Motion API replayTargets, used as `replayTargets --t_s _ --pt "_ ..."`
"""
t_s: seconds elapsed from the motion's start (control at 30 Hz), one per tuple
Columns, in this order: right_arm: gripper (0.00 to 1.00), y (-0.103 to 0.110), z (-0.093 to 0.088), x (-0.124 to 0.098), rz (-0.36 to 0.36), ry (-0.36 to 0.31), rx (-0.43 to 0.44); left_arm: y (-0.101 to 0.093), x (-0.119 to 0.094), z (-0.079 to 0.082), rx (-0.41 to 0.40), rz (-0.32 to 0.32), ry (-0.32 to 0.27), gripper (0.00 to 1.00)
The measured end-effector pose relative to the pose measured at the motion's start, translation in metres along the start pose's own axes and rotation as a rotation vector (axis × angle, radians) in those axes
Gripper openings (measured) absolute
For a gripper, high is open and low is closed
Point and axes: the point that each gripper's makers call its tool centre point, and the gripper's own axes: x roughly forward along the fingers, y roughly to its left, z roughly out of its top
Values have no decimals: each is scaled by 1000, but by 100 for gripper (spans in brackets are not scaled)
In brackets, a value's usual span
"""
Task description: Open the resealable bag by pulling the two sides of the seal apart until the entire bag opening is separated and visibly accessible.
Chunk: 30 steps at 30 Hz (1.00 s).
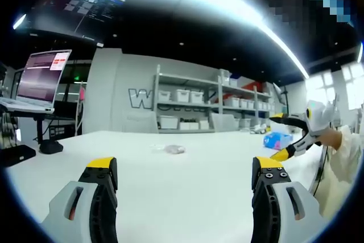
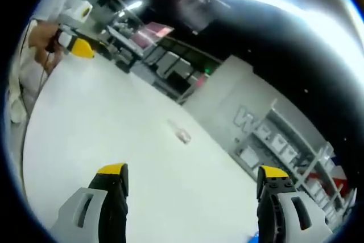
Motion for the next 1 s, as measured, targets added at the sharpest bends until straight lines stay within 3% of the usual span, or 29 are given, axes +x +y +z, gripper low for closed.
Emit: replayTargets --t_s 0.27,0.87,1.0 --pt "95 -3 -2 5 -14 0 74 0 -1 0 -1 1 1 97" --pt "96 -11 -6 16 -26 -35 395 -1 -1 -2 -2 -2 5 97" --pt "96 -13 -4 17 -30 -43 413 -2 -1 -2 1 -4 4 97"
